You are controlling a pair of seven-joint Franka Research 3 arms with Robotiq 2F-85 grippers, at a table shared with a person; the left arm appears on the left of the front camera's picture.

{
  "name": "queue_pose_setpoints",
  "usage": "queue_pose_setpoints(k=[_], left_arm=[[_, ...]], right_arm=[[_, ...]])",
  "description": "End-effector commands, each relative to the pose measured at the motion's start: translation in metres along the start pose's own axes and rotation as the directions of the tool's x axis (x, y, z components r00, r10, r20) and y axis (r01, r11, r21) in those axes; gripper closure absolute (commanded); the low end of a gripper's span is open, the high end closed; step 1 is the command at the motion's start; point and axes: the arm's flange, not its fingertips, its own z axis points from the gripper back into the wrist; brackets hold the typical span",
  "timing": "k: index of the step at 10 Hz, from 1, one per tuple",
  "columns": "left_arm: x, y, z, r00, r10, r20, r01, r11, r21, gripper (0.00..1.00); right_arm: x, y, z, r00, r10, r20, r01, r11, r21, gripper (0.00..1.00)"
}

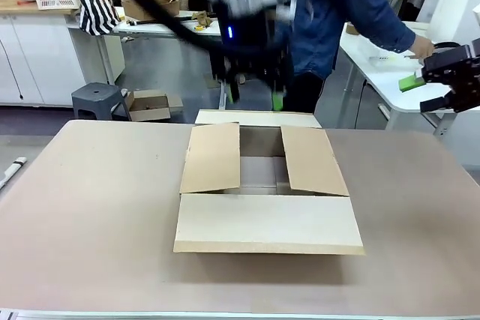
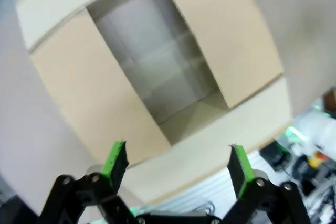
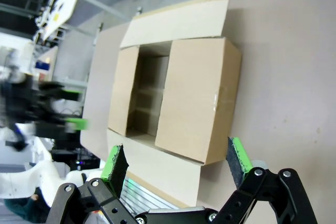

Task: Pack the gift set into the box.
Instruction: Place both hands on the side flaps of the Package Box and spread them outward.

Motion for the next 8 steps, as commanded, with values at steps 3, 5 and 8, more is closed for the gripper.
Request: queue_pose_setpoints(k=[3, 5, 8], left_arm=[[-0.005, 0.017, -0.068, 0.986, 0.153, -0.072, -0.145, 0.983, 0.110, 0.00], [-0.017, 0.007, -0.099, 0.996, 0.064, -0.069, -0.058, 0.994, 0.088, 0.00], [-0.001, 0.005, -0.114, 0.959, 0.265, 0.101, -0.283, 0.921, 0.267, 0.00]], right_arm=[[0.003, -0.001, 0.001, 1.000, 0.021, 0.005, -0.021, 0.999, 0.026, 0.00], [0.003, -0.001, 0.001, 1.000, 0.021, 0.005, -0.021, 0.999, 0.026, 0.00], [0.003, -0.001, 0.001, 1.000, 0.021, 0.005, -0.021, 0.999, 0.026, 0.00]])
